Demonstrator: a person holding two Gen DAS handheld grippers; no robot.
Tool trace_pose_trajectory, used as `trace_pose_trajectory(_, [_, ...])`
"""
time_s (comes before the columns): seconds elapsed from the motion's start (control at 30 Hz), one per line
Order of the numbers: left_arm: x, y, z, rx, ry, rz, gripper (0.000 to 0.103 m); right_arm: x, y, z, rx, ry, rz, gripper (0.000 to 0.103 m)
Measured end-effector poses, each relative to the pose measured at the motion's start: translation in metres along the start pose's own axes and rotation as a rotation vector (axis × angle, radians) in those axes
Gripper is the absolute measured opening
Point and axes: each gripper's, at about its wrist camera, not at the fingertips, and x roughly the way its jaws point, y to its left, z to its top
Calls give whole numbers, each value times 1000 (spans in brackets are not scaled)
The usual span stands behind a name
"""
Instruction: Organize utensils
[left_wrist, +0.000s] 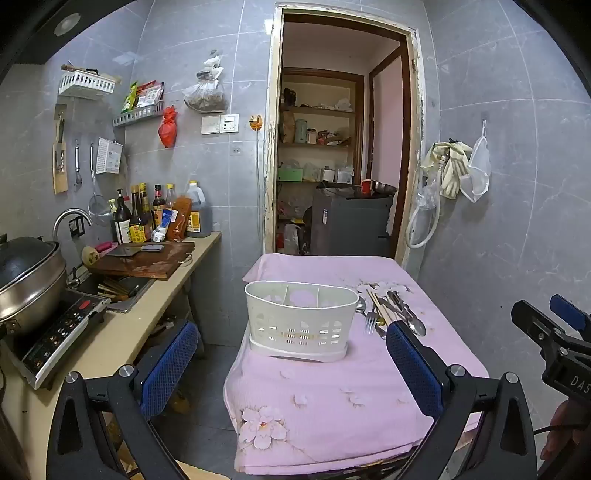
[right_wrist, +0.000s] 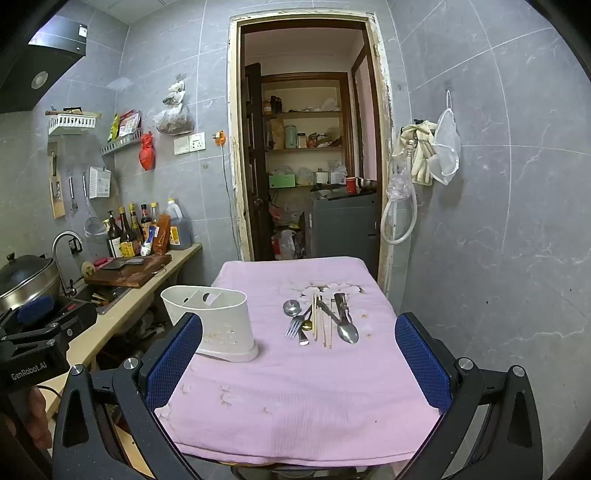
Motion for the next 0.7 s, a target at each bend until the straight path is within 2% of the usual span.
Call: trace_pose_trajectory(0.7, [0, 0, 0, -9, 1, -4, 103, 0, 1, -2, -2, -8, -1, 102])
